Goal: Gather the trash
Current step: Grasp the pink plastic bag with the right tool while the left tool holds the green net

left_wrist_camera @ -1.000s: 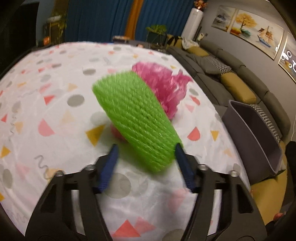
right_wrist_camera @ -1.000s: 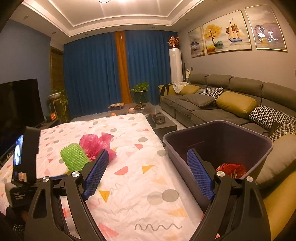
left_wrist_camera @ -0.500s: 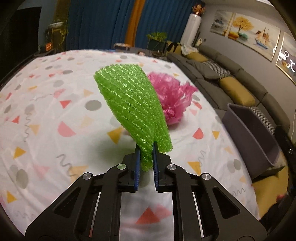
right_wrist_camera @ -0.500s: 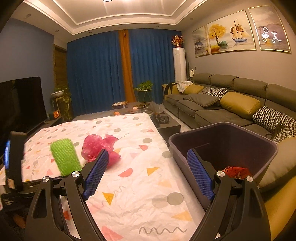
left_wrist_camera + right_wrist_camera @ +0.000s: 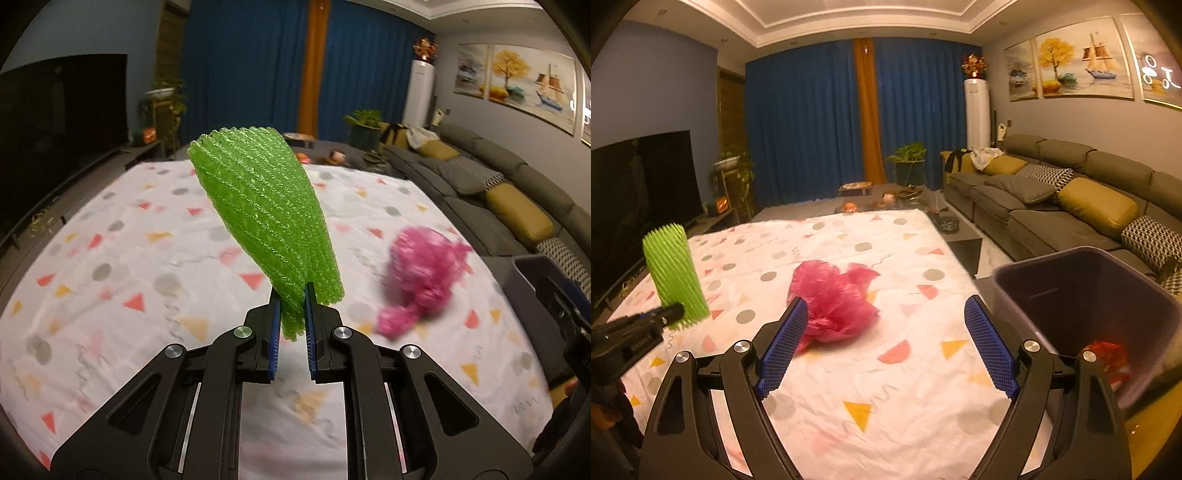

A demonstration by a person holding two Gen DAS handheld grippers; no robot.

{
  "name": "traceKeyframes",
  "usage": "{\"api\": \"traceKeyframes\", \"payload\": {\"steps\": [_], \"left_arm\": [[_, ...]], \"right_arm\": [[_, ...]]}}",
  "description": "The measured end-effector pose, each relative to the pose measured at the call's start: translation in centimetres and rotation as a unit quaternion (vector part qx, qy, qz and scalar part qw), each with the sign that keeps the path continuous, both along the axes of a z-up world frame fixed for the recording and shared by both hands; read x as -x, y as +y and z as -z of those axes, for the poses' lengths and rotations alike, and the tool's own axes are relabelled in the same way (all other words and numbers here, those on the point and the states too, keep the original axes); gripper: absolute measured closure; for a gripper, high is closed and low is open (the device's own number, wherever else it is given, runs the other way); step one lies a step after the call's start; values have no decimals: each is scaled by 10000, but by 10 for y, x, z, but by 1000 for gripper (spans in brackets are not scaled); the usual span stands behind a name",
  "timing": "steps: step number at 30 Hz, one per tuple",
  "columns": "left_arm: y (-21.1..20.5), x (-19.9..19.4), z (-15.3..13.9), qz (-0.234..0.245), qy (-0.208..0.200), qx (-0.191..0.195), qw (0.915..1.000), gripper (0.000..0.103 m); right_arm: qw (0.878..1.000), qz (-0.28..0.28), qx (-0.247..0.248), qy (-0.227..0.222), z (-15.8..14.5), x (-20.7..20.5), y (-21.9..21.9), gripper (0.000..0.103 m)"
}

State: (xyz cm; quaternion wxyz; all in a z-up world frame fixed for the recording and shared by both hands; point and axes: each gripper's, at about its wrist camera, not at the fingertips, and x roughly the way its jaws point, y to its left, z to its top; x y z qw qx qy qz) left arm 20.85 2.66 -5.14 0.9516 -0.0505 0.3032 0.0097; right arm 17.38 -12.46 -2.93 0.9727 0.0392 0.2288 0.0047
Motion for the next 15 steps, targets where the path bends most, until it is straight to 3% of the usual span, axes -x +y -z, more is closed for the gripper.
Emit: {"api": "traceKeyframes", "payload": {"steps": [4, 15], "left_arm": [[15, -10, 4, -187, -43, -155, 9997, 92], [30, -16, 18, -220, 52, -89, 9997, 92]], "right_arm": [[9997, -54, 27, 219, 8, -24, 17, 19], [9979, -134, 157, 607, 30, -81, 55, 19]]}}
